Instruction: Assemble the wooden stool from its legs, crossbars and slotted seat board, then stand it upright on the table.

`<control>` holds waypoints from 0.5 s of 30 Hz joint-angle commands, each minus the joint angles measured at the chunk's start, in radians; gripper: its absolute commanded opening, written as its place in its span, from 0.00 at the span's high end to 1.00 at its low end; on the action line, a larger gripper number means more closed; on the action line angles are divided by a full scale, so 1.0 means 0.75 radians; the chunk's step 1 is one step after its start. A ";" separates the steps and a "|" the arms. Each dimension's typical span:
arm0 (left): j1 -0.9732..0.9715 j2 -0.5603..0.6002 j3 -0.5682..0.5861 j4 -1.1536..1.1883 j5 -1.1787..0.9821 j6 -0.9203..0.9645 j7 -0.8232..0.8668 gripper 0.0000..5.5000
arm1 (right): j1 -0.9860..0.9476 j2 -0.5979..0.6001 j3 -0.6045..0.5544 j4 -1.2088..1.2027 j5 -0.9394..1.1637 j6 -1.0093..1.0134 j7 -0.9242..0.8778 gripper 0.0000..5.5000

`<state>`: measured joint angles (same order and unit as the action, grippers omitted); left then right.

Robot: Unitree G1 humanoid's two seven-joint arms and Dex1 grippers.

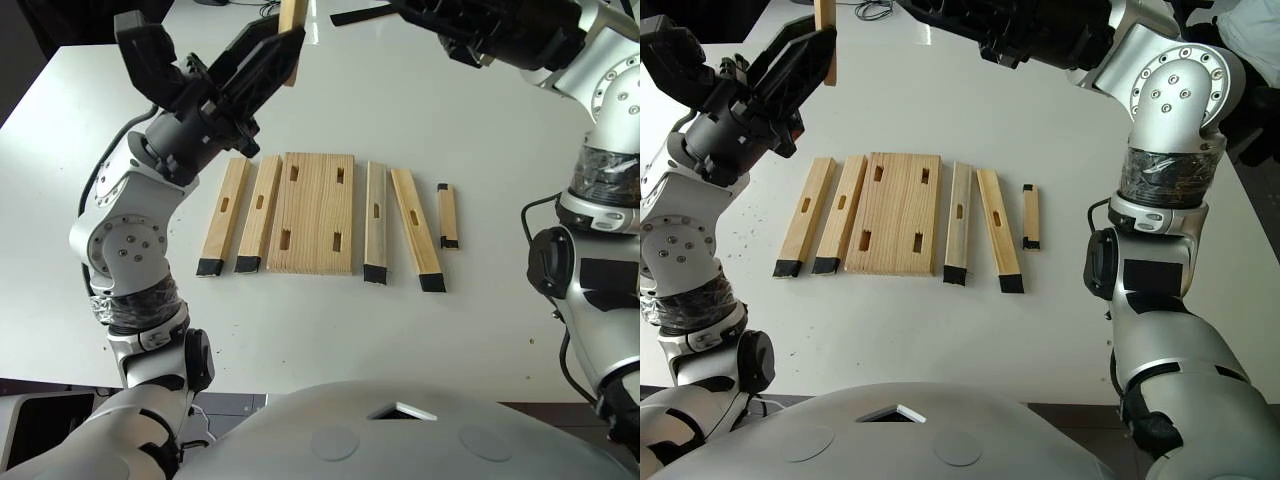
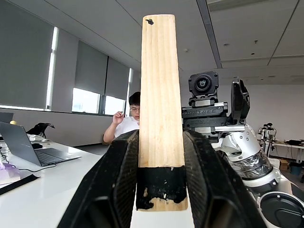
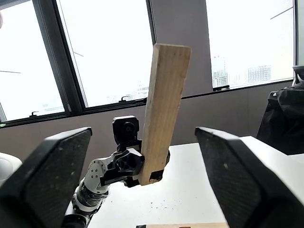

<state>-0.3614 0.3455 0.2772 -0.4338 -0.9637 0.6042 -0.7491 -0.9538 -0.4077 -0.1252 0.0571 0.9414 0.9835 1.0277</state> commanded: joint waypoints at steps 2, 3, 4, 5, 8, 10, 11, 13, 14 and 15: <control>0.073 0.056 -0.075 -0.043 0.007 -0.020 -0.094 0.76 | -0.007 -0.049 0.061 -0.004 -0.011 0.022 0.088 0.26; 0.083 0.062 -0.091 -0.048 0.011 -0.018 -0.101 0.76 | -0.012 -0.055 0.073 -0.003 -0.016 0.019 0.106 0.26; 0.089 0.067 -0.108 -0.049 0.014 -0.017 -0.110 0.76 | -0.014 -0.061 0.084 -0.005 -0.020 0.017 0.118 0.26; 0.092 0.071 -0.122 -0.046 0.017 -0.018 -0.118 0.76 | -0.015 -0.065 0.091 -0.010 -0.019 0.018 0.127 0.26; 0.103 0.087 -0.159 -0.038 0.041 -0.031 -0.135 0.76 | -0.013 -0.070 0.114 -0.028 -0.015 0.022 0.152 0.26; 0.106 0.094 -0.170 -0.032 0.047 -0.037 -0.144 0.76 | -0.008 -0.070 0.129 -0.037 -0.021 0.018 0.157 0.30; 0.105 0.097 -0.172 -0.028 0.047 -0.039 -0.146 0.76 | -0.004 -0.071 0.137 -0.040 -0.027 0.013 0.159 0.31; 0.102 0.103 -0.172 -0.021 0.044 -0.040 -0.151 0.76 | 0.012 -0.077 0.157 -0.047 -0.052 -0.011 0.168 0.37; 0.101 0.107 -0.172 -0.019 0.041 -0.041 -0.152 0.76 | 0.017 -0.077 0.160 -0.048 -0.057 -0.015 0.169 0.39; 0.102 0.112 -0.172 -0.018 0.038 -0.041 -0.153 0.76 | 0.022 -0.076 0.160 -0.047 -0.059 -0.016 0.168 0.42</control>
<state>-0.2850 0.4102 0.1522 -0.4510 -0.9349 0.5752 -0.8562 -0.9523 -0.4533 -0.0137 0.0369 0.9144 0.9821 1.1481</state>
